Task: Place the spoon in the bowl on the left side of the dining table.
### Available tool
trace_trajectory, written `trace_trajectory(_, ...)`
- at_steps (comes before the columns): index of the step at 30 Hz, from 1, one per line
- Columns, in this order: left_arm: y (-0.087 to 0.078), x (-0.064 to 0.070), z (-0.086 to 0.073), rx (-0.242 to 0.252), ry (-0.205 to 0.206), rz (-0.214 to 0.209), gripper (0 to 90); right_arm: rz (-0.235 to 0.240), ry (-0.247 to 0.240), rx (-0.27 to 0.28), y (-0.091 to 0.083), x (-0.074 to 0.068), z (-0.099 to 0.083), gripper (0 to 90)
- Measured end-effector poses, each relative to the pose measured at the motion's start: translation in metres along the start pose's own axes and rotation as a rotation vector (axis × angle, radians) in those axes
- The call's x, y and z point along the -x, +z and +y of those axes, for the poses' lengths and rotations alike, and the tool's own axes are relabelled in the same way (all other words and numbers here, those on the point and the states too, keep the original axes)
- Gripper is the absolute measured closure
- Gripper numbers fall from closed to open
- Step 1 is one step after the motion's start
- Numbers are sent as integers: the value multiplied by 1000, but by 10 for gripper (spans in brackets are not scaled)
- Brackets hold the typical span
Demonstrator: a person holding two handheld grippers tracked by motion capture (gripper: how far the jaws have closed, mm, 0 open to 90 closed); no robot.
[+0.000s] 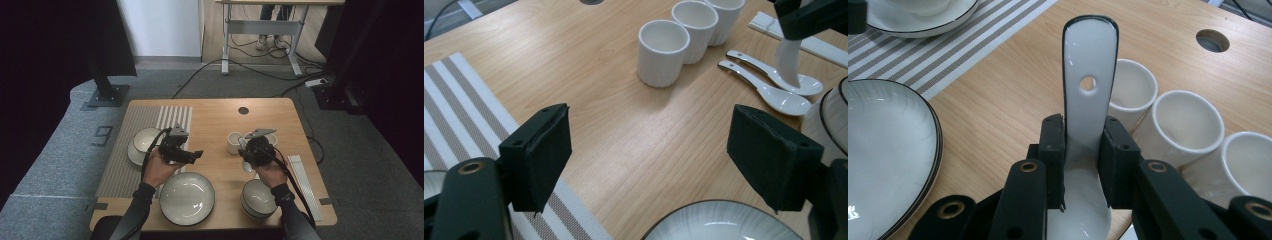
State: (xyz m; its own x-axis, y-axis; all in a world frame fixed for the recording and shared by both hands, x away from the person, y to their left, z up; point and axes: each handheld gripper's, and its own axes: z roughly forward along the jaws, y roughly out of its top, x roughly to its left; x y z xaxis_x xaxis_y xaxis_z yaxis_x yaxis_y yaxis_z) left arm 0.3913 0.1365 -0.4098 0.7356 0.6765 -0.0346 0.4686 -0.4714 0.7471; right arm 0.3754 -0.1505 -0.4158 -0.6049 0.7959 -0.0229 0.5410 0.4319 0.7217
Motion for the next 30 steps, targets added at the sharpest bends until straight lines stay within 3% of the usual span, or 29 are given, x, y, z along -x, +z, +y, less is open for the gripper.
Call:
trace_trajectory(14, 13, 5, 19, -3, -8, -59, 256, 21, -19, -1, 6, -10, 3, 746)
trace_trajectory(30, 21, 25, 44, 24, 26, -128, 289, 39, -43, -3, 13, -22, 8, 746)
